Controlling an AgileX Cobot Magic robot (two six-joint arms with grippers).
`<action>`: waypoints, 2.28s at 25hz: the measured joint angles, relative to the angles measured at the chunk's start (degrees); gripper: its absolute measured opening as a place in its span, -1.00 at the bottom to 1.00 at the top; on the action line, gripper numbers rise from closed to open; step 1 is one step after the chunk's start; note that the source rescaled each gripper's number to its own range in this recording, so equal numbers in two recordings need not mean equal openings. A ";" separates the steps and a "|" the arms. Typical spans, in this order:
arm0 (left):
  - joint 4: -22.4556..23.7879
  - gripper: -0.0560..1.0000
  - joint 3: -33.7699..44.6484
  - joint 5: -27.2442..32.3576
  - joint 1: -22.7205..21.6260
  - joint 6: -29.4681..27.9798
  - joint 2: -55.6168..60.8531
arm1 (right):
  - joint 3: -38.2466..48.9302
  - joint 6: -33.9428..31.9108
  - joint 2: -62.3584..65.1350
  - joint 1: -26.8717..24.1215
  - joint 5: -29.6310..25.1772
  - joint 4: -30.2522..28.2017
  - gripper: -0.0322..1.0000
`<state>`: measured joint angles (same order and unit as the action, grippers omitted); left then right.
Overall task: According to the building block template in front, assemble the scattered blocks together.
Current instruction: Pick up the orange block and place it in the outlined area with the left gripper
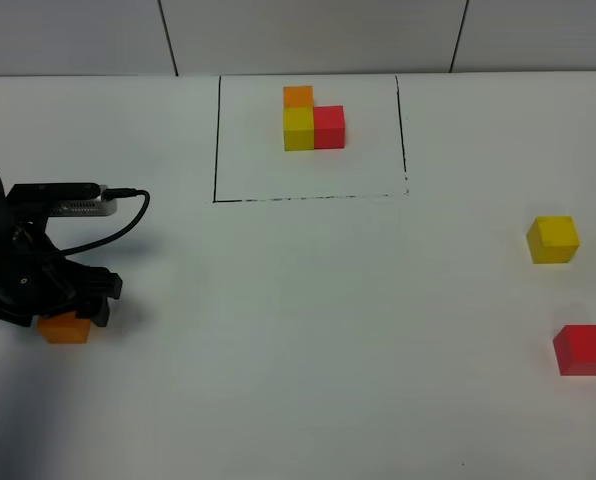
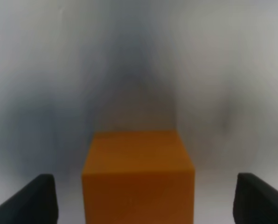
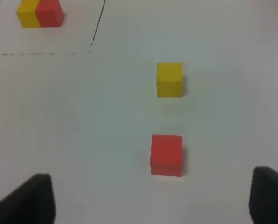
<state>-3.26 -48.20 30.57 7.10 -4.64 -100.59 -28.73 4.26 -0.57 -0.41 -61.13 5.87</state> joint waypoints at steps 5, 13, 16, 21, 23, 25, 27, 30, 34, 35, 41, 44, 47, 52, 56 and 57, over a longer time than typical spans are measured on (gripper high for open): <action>0.13 -0.15 0.15 0.26 0.00 -0.45 0.00 | 0.00 0.00 0.00 0.00 0.00 0.00 0.41; 0.46 -0.89 -2.29 5.53 0.29 1.31 0.00 | 0.00 0.00 0.00 0.00 0.00 0.00 0.41; 0.40 -0.89 -7.52 11.71 2.34 5.54 -0.05 | 0.00 0.00 0.00 0.00 0.00 0.00 0.41; 3.26 -0.89 -17.89 18.42 9.74 12.80 -0.89 | 0.00 0.00 0.00 0.00 0.00 0.00 0.42; 6.08 -0.89 -23.00 21.95 13.06 15.45 -3.09 | 0.00 0.00 0.00 0.00 0.00 0.00 0.42; 7.89 -0.89 -28.14 24.95 16.14 17.75 -6.88 | 0.00 0.00 0.00 0.00 0.00 0.00 0.42; 8.70 -0.89 -33.97 27.07 19.31 21.33 -10.72 | 0.00 0.00 0.00 0.00 0.00 0.00 0.42; 8.92 -0.89 -42.90 29.76 23.57 27.91 -16.62 | 0.00 0.00 0.00 0.00 0.00 0.00 0.42; 8.65 -0.89 -54.70 33.51 27.88 36.81 -24.18 | 0.00 0.00 0.00 0.00 0.00 0.00 0.42; 8.52 -0.89 -57.40 34.45 28.57 38.58 -25.96 | 0.00 0.00 0.00 0.00 0.00 0.00 0.42; 5.19 -0.89 -69.46 37.73 29.34 47.35 -34.75 | 0.00 0.00 0.00 0.00 0.00 0.00 0.42; 4.54 -0.89 -73.13 37.73 29.34 50.17 -37.44 | 0.00 0.00 0.00 0.00 0.00 0.00 0.42; 4.44 -0.89 -75.24 37.73 29.34 52.64 -39.09 | 0.00 0.00 0.00 0.00 0.00 0.00 0.42; 3.26 -0.89 -75.62 37.22 29.34 56.88 -40.96 | 0.00 0.00 0.00 0.00 0.00 0.00 0.42; 3.26 -0.89 -75.73 36.23 29.34 58.24 -42.43 | 0.00 0.00 0.00 0.00 0.00 0.00 0.42; 3.26 -0.89 -75.78 36.23 29.34 58.30 -42.55 | 0.00 0.00 0.00 0.00 0.00 0.00 0.42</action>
<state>0.00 -123.99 66.80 36.44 53.65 -143.14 -28.73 4.26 -0.57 -0.41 -61.13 5.87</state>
